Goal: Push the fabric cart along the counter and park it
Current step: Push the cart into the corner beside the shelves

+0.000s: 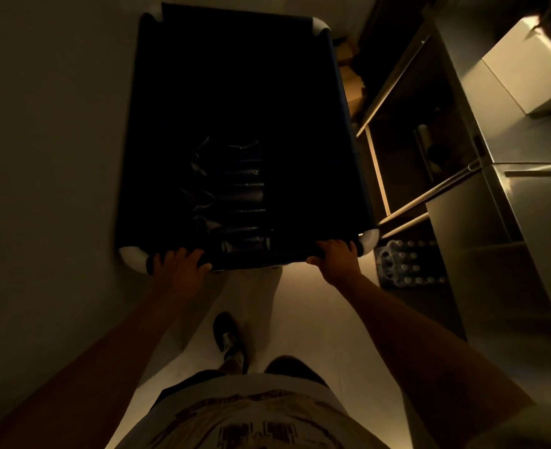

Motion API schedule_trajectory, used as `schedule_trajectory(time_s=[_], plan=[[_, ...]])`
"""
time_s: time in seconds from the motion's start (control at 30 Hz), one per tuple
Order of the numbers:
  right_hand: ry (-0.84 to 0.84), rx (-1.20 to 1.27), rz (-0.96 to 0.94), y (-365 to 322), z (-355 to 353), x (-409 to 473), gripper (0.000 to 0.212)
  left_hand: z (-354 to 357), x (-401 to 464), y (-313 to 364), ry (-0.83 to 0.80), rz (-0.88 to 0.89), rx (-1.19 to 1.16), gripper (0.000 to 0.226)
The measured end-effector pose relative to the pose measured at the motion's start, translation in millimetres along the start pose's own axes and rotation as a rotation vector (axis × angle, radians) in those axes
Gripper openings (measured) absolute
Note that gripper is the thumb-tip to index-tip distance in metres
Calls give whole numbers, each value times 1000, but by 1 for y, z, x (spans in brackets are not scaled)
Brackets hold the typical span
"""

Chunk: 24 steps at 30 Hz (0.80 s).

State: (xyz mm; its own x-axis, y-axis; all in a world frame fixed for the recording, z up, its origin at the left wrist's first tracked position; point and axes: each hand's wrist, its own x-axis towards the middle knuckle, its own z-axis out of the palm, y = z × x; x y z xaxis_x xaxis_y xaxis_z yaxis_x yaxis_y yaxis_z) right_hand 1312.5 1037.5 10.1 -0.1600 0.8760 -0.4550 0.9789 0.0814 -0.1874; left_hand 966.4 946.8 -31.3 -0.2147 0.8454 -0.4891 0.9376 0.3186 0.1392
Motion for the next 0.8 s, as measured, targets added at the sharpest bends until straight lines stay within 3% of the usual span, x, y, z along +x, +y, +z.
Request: schedule_trajectory(time_s=[0.3, 0.8], plan=[[-14, -46, 43, -20, -21, 50, 53, -28, 53, 1, 16, 10, -7, 59], [-38, -93, -37, -26, -66, 147, 50, -78, 143, 10, 6, -41, -61, 58]])
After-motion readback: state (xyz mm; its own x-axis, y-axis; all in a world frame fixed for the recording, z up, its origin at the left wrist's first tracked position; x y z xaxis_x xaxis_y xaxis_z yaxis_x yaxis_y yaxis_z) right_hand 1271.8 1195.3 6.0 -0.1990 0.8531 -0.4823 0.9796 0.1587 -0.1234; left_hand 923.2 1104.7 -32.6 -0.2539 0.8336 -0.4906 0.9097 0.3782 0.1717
